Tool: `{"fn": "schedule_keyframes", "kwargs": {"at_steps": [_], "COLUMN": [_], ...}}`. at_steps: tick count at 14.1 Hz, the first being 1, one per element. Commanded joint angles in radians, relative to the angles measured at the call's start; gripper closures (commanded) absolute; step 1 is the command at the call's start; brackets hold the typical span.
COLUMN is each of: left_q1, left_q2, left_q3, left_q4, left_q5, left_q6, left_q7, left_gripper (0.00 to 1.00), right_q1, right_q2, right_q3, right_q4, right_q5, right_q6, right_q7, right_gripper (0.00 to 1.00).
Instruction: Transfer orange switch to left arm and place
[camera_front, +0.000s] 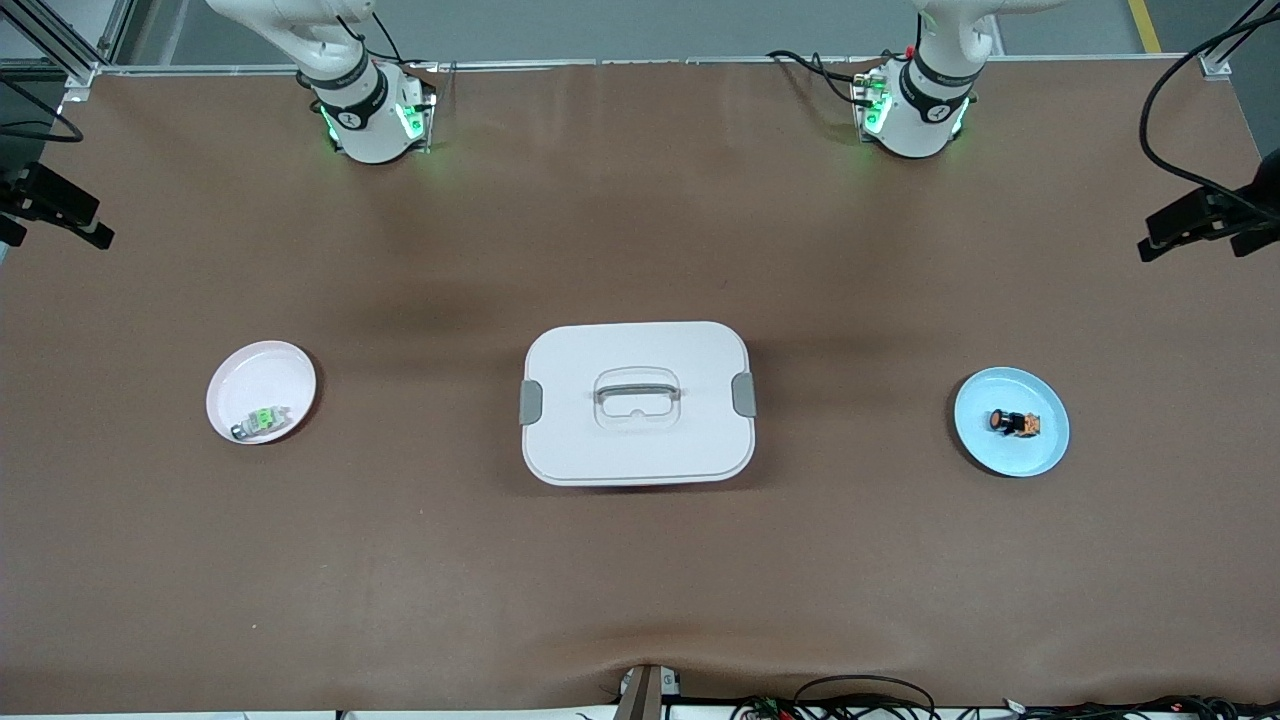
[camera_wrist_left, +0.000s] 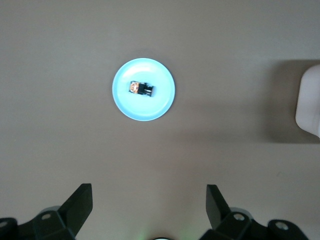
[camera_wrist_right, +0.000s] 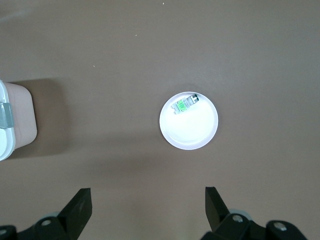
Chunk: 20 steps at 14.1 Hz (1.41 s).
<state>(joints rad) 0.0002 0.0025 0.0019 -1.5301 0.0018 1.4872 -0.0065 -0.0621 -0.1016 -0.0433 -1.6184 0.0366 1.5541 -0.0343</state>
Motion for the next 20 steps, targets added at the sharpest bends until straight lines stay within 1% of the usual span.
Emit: {"fn": "schedule_keyframes", "kwargs": {"at_steps": [1,4,8,15,20], "left_q1": [-0.026,-0.023,-0.020,-0.014,-0.011], "left_q2": [-0.013,-0.021,-0.029,-0.036,-0.021], "left_q3": [0.004,-0.040,-0.078,-0.080,-0.071], "left_q4": [-0.021,-0.024,-0.024,-0.022,-0.007], "left_q5": [-0.013,-0.013,-0.013,-0.011,-0.006], "left_q6": [0.005,-0.013,-0.039,-0.039,-0.036], "left_q7": [0.010,0.010,0.007,0.010,0.010], "left_gripper": [0.00,0.00,0.00,0.00,0.00], "right_q1": [-0.021,-0.021,-0.021,-0.021,-0.021], "right_q2": [0.006,0.006,0.006,0.008,0.008], "right_q3": [0.017,0.017,0.017,0.017,0.017], "right_q4": [0.018,0.018,0.018,0.018,0.018], "right_q5": [-0.012,-0.012,-0.012,-0.012,-0.012], "right_q6": [-0.011,-0.011,-0.011,-0.011,-0.011], "right_q7": [-0.004,-0.004,-0.004,-0.006,-0.006], "right_gripper": [0.00,0.00,0.00,0.00,0.00]}}
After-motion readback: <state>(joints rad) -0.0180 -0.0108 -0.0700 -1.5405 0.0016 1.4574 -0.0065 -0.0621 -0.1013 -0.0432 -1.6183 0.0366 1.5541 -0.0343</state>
